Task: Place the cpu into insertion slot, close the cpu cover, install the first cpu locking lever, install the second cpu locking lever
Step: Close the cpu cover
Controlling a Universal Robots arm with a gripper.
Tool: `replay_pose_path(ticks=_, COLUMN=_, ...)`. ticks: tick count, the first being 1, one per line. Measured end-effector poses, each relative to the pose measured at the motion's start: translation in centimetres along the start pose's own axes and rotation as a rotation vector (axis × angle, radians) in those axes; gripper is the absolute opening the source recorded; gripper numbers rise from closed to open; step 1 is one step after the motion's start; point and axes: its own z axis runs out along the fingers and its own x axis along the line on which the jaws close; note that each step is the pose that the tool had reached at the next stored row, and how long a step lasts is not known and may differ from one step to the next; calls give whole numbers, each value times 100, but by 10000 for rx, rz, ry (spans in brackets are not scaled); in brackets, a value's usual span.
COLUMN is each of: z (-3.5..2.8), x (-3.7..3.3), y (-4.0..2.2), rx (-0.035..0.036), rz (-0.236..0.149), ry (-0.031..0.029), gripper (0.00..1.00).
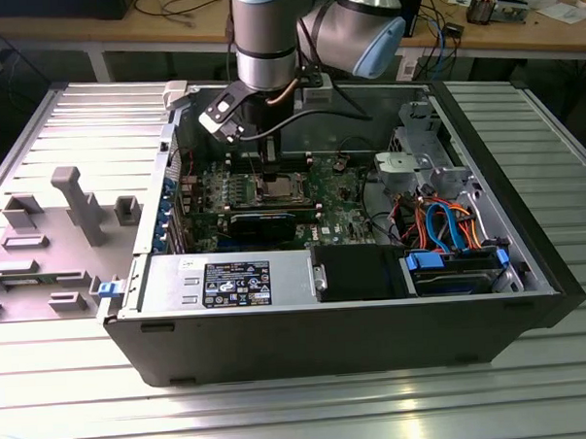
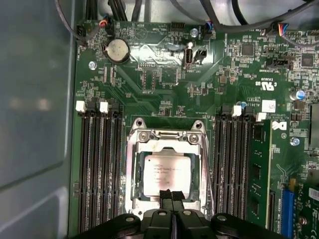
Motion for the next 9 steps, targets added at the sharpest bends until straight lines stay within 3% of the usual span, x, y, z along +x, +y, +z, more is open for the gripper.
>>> replay_pose_path(ticks=9, z=124, x=4, y=-29, rx=-1, rz=-1, ry=1, gripper=11)
